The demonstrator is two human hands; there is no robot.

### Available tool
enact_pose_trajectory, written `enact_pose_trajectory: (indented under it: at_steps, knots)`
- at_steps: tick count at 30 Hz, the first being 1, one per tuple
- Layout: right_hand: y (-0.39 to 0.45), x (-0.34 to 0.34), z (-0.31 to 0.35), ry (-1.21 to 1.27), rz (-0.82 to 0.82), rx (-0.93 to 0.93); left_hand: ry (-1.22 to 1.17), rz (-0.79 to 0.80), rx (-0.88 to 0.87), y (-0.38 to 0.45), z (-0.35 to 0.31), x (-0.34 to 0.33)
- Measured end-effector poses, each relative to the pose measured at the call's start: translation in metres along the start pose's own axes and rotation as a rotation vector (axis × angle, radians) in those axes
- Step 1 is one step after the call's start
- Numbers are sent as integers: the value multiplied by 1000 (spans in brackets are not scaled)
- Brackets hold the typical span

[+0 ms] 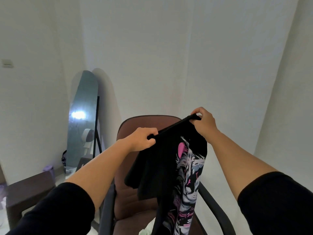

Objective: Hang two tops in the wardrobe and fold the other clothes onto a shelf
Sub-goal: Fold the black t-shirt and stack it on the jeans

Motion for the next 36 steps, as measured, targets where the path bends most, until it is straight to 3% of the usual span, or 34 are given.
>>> enact_pose_trajectory:
  at_steps: [4,8,10,14,21,25,28,31,33,36]
  knots:
    - [1,-6,5,-13,29,26,95,77,7,-4,15,-17]
    - [4,6,6,31,0,42,-122,-109,190,-16,46,-14]
    - [6,9,8,41,48,65,-224,-118,230,-20,49,-19]
    - [4,3,19,99,130,111,-293,-55,146,-17,9,-36]
    - [-3,-6,34,99,292,154,-385,-233,-21,10,-54,-23]
    - [-2,3,31,93,280,152,-242,-56,-8,15,-52,-36]
    - [-1,9,25,88,254,135,-496,118,104,8,-38,-56]
    - [1,11,19,110,244,109,-572,208,153,3,-29,-71]
    - [2,11,17,122,237,103,-592,229,166,2,-24,-75]
    - [3,8,16,128,236,94,-436,212,128,2,-18,-75]
Point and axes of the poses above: each hand's wrist, its own y-axis towards the middle knuckle, its own x-axis out of the back of the hand, z = x × y, the point moved 8 cm from there along y, towards the middle knuckle, and after that the axes turned 7 degrees about x, right-handed, at the moved point
